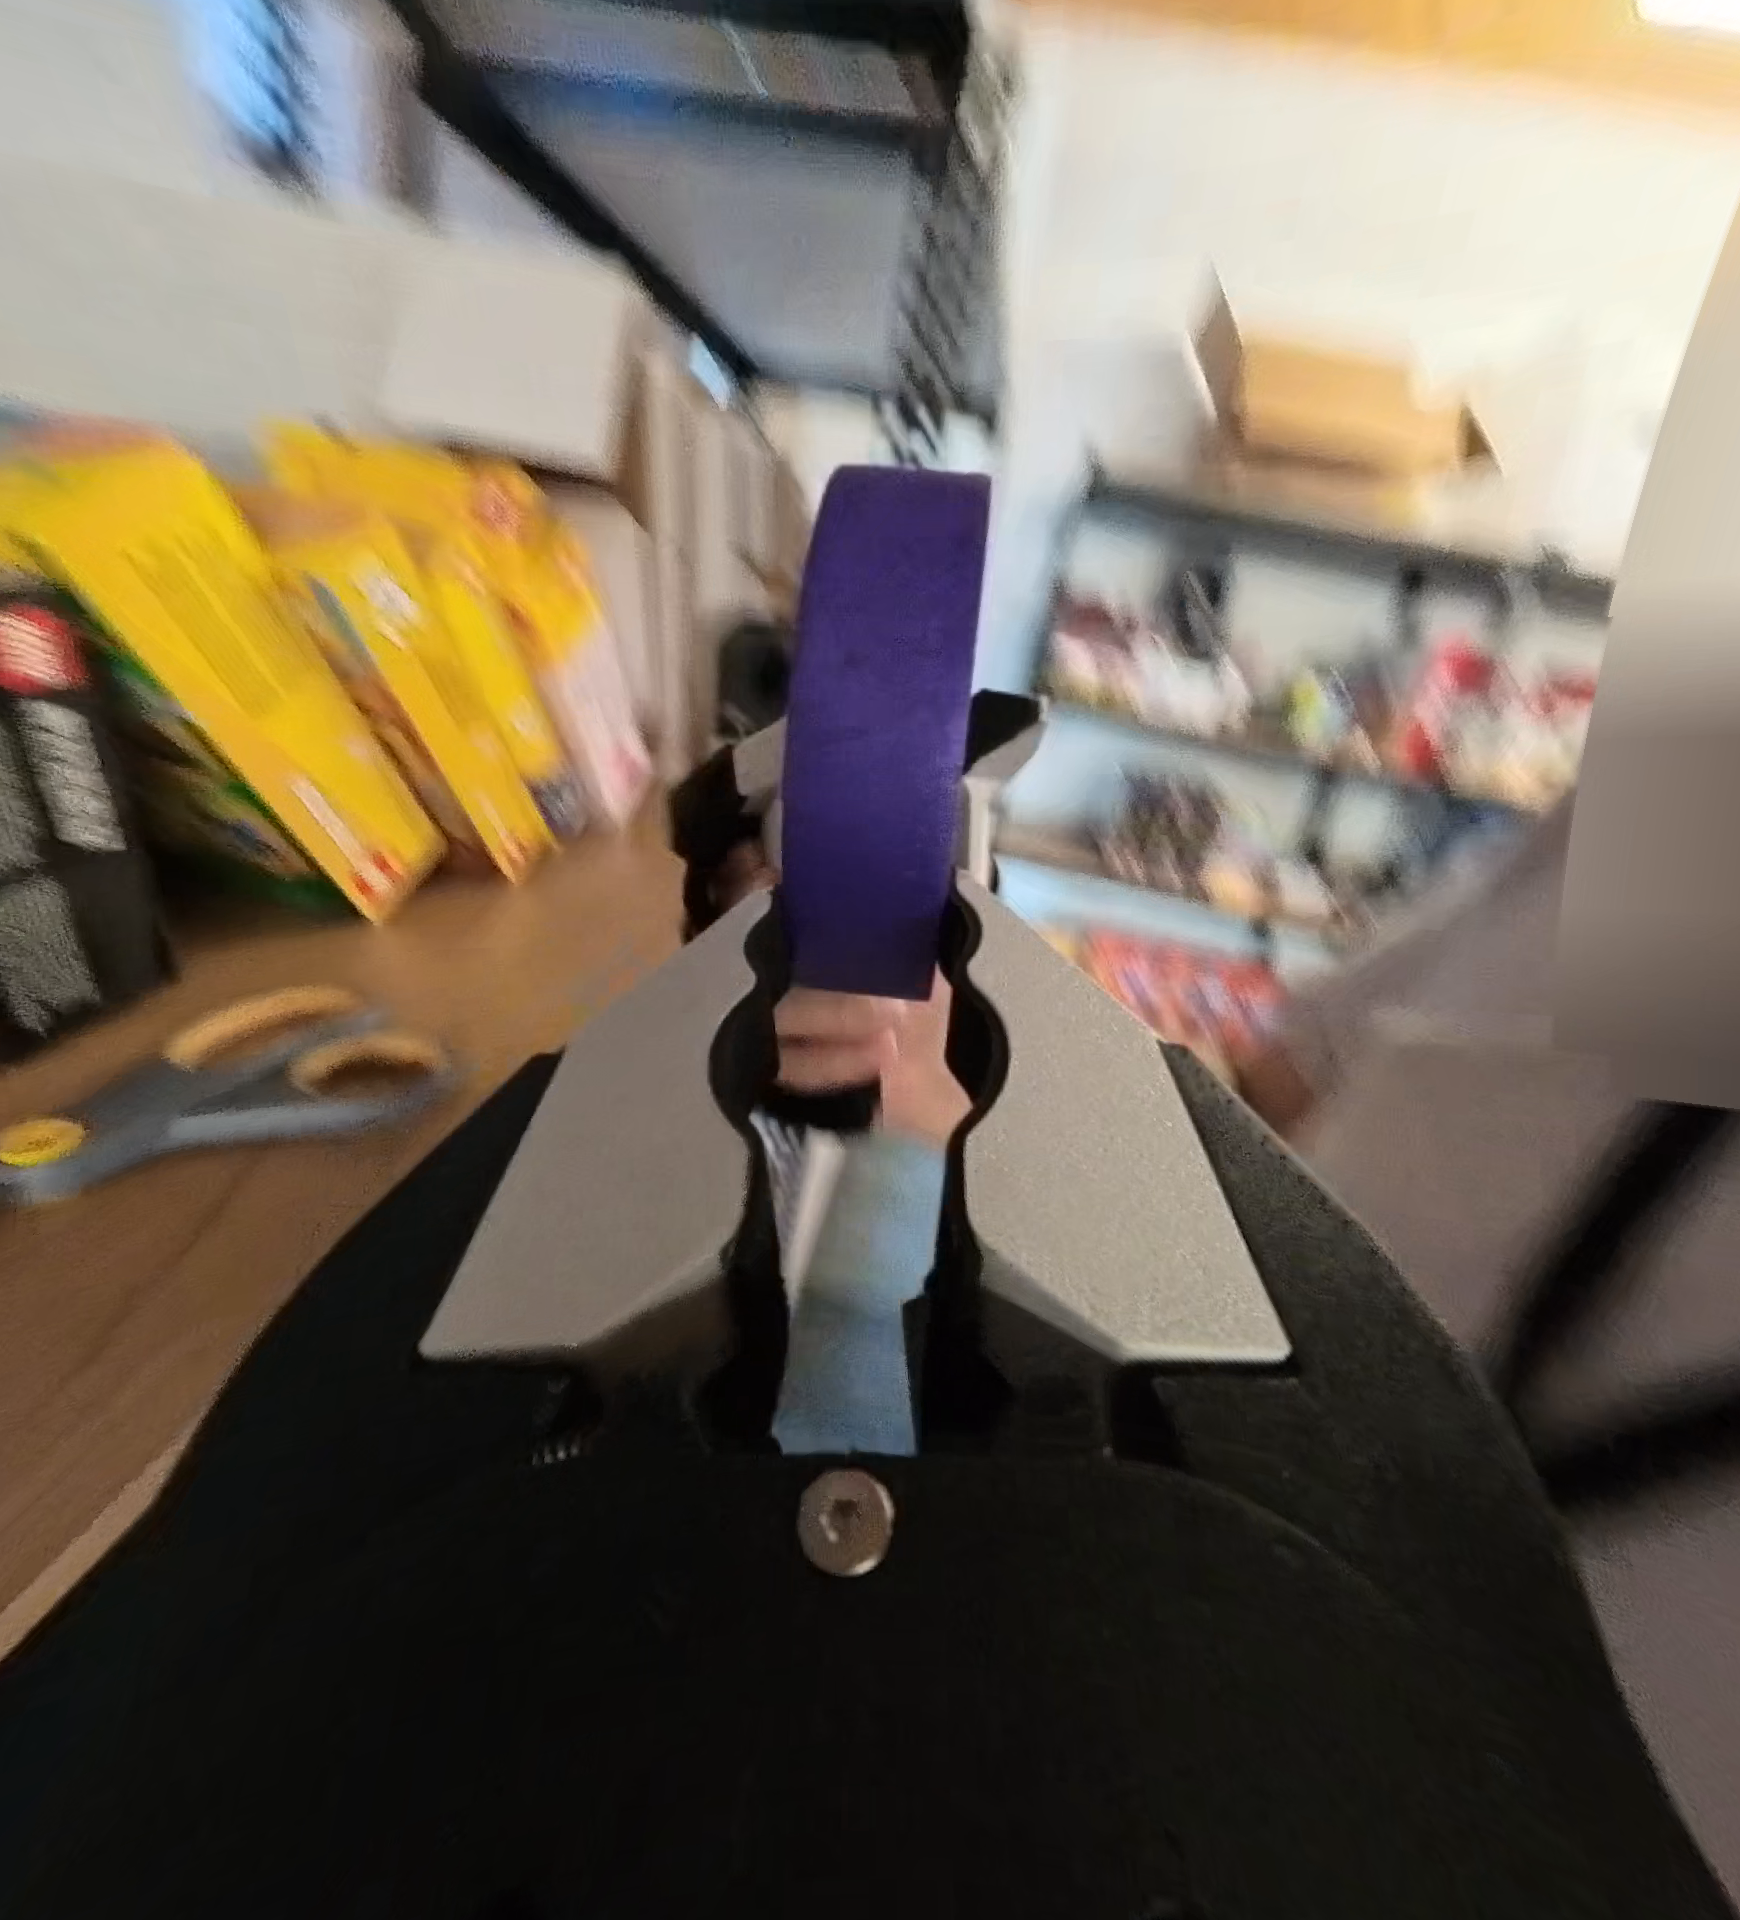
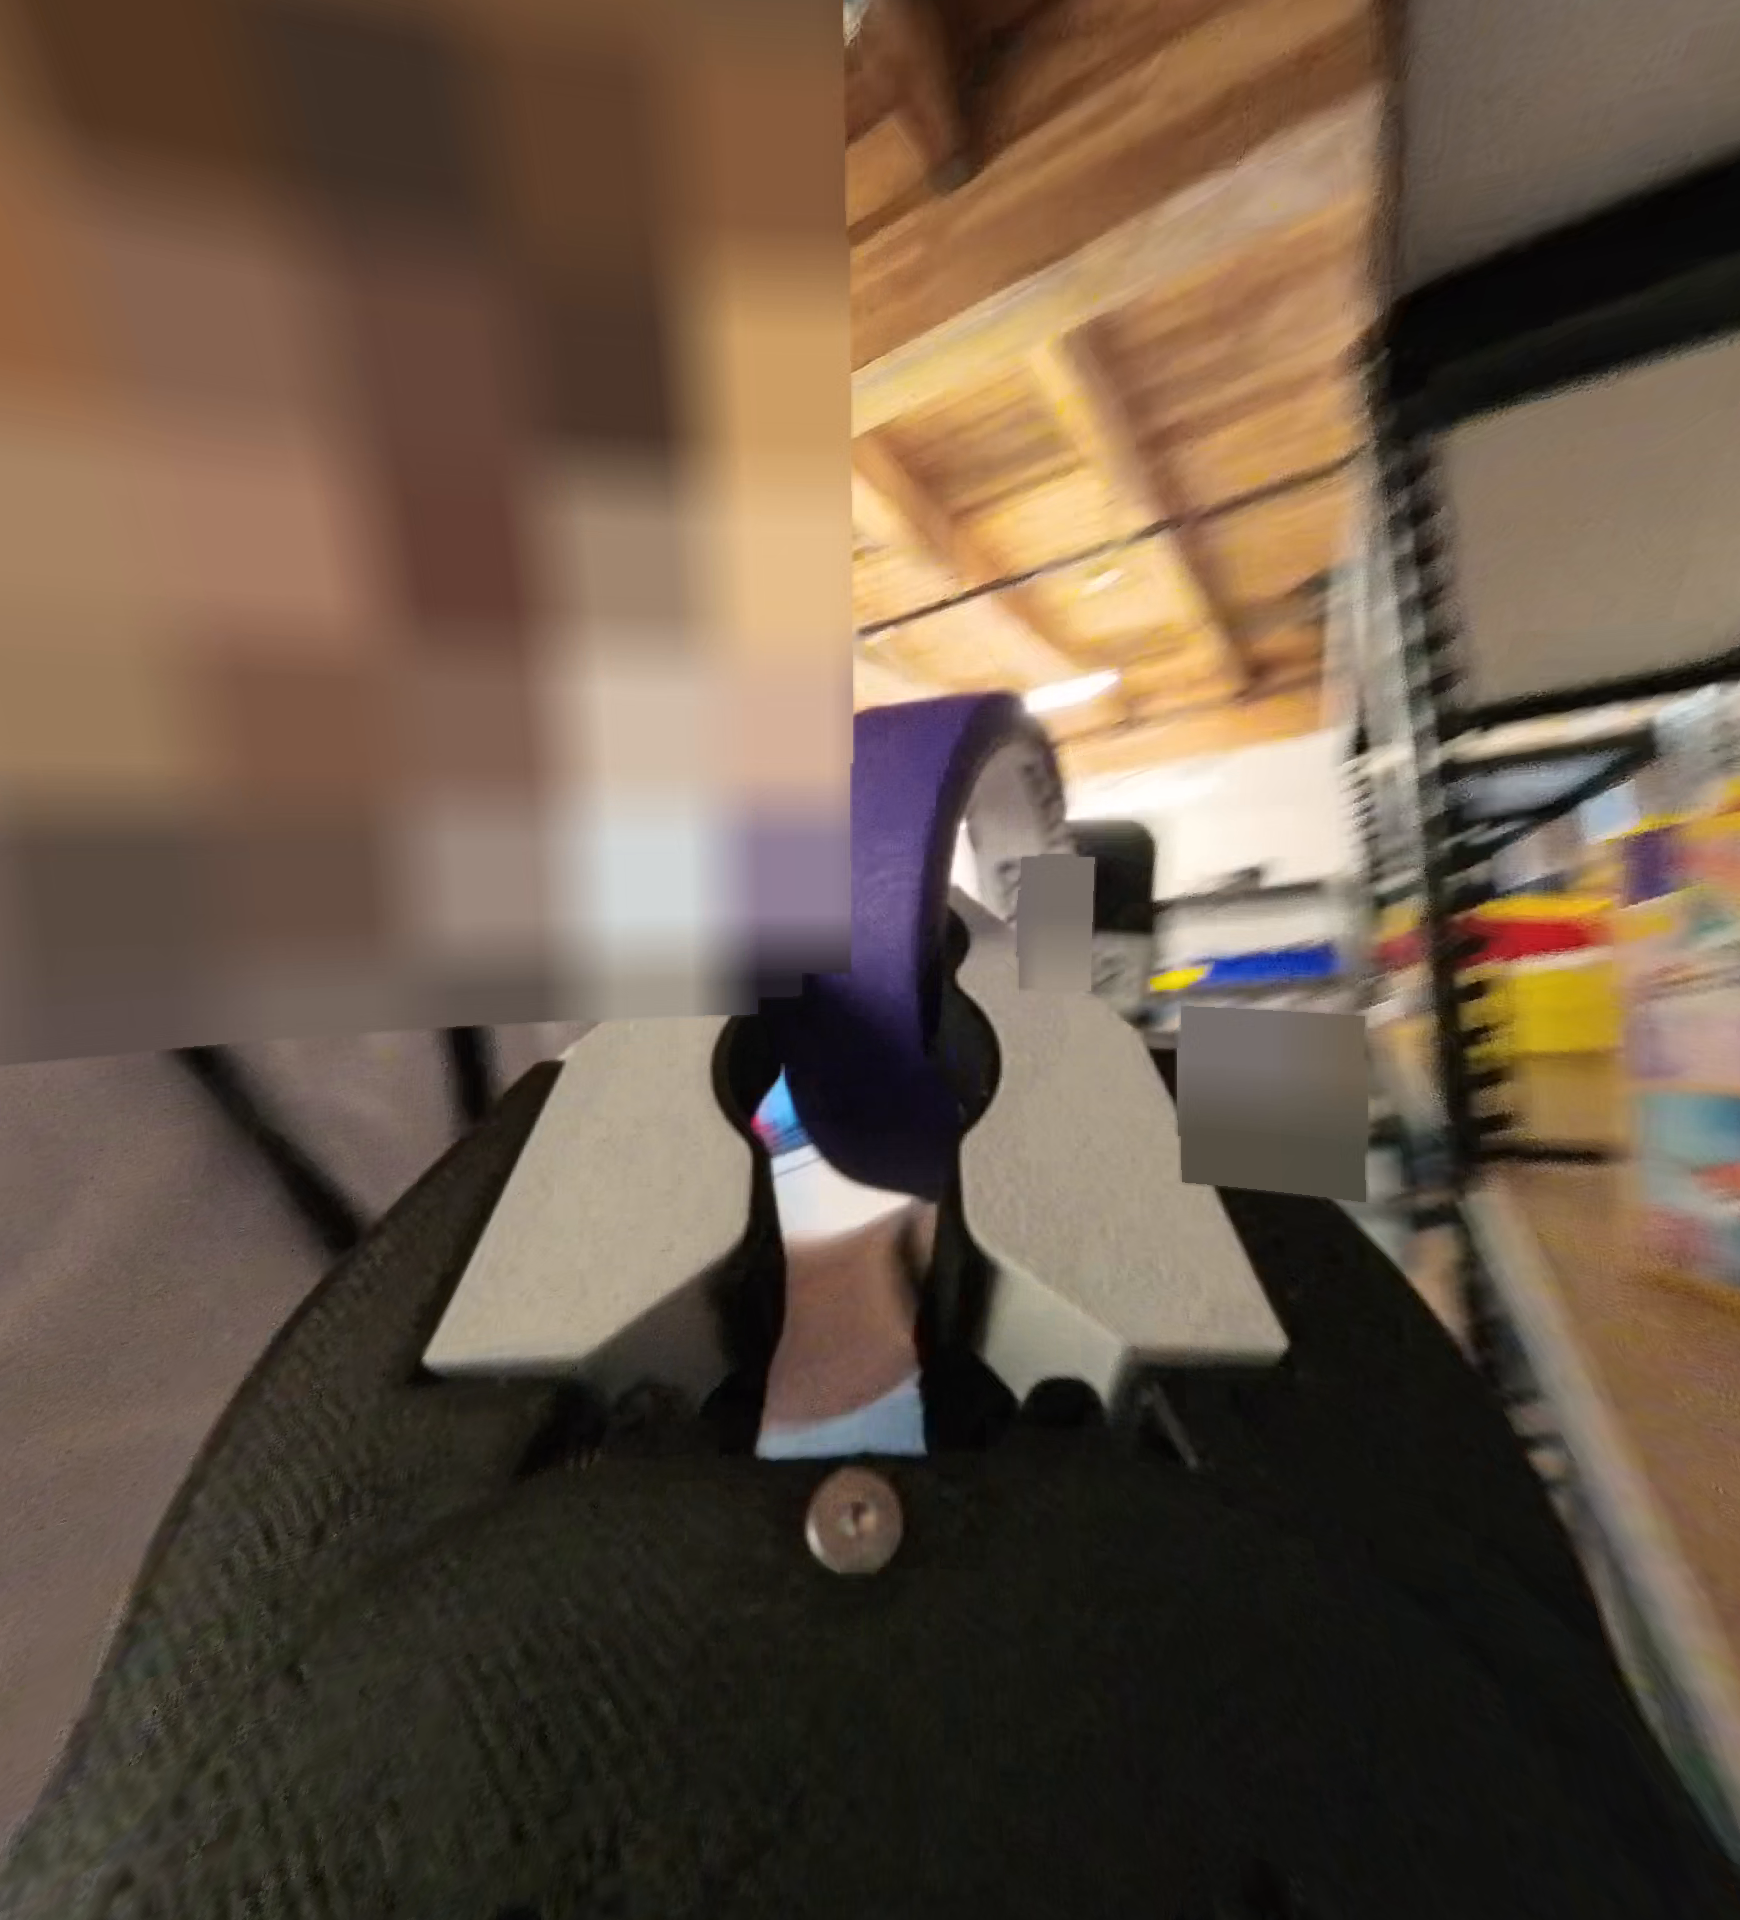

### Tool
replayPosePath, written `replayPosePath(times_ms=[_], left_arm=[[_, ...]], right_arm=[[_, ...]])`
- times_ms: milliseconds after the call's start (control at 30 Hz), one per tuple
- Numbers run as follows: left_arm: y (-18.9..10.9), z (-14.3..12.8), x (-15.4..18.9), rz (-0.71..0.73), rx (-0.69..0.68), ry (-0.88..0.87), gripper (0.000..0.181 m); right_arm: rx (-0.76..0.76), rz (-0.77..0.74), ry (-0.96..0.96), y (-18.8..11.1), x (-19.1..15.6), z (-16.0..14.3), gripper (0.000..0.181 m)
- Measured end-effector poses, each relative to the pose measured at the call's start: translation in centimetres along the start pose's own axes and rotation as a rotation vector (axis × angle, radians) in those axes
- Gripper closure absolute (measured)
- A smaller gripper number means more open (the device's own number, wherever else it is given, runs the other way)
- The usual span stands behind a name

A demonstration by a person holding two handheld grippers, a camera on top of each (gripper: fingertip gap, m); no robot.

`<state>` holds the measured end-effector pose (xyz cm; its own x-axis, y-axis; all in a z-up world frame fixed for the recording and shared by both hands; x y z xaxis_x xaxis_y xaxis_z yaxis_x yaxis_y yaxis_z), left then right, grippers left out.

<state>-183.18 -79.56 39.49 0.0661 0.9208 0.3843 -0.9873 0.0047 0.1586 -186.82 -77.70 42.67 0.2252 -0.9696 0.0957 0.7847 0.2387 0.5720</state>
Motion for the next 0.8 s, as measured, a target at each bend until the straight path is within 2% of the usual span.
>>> replayPosePath(times_ms=[33, 100, 167, 267, 300, 333, 400, 433, 467, 533, 600, 667, 733, 800], left_arm=[[-0.6, -0.3, 0.6, -0.028, -0.079, 0.002, 0.155], [-1.8, -0.9, 2.0, -0.071, -0.209, 0.048, 0.155], [-2.4, -1.6, 2.9, -0.082, -0.321, 0.107, 0.155], [-2.5, -3.7, 3.6, -0.125, -0.483, 0.133, 0.155], [-2.6, -4.5, 3.6, -0.138, -0.523, 0.13, 0.155], [-2.5, -5.2, 3.5, -0.148, -0.553, 0.125, 0.155], [-2.4, -5.6, 3.0, -0.159, -0.534, 0.123, 0.154], [-2.4, -5.2, 2.6, -0.148, -0.486, 0.125, 0.154], [-2.8, -4.5, 1.8, -0.102, -0.429, 0.128, 0.153], [-4.9, -3.2, 0.1, 0.01, -0.378, 0.119, 0.13], [-6.7, -1.7, -0.1, 0.055, -0.301, 0.05, 0.131], [-7.0, 0.1, 0.7, 0.073, -0.203, 0.027, 0.134], [-6.3, 1.4, 1.3, 0.128, -0.159, 0.101, 0.134], [-5.3, 2.5, 1.2, 0.229, -0.173, 0.251, 0.139]], right_arm=[[-0.047, 0.095, 0.092, 0.2, -1.3, -0.7, 0.155], [-0.11, 0.244, 0.266, 0.6, -3.3, -1.2, 0.151], [-0.236, 0.366, 0.432, 1.0, -4.8, -2.1, 0.142], [-0.383, 0.513, 0.609, 1.2, -6.9, -2.6, 0.141], [-0.431, 0.531, 0.647, 1.2, -7.2, -3.1, 0.15], [-0.494, 0.535, 0.662, 1.1, -7.3, -4.0, 0.168], [-0.526, 0.567, 0.675, 0.8, -7.8, -4.7, 0.17], [-0.541, 0.504, 0.647, 0.9, -7.4, -5.3, 0.172], [-0.589, 0.403, 0.585, 0.8, -6.6, -6.3, 0.173], [-0.718, 0.235, 0.391, 0.2, -5.2, -8.1, 0.174], [-0.881, 0.067, 0.102, -0.5, -3.6, -9.2, 0.173], [-1.049, -0.091, -0.205, -1.2, -1.4, -9.5, 0.173], [-1.19, -0.183, -0.415, -1.9, 0.2, -9.5, 0.172], [-1.256, -0.242, -0.614, -2.1, 1.6, -9.0, 0.172]])
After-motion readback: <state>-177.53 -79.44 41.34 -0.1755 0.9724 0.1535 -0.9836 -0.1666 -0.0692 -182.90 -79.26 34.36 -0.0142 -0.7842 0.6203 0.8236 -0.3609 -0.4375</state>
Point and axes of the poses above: each gripper's, where its closed fingertips meet, y out along the fingers, z out of its top, x = y × z across the jaws, the point moved 1 cm from there along -y, back along the fingers, and after that the axes turned 12 degrees about -y, right-handed, at the moved point
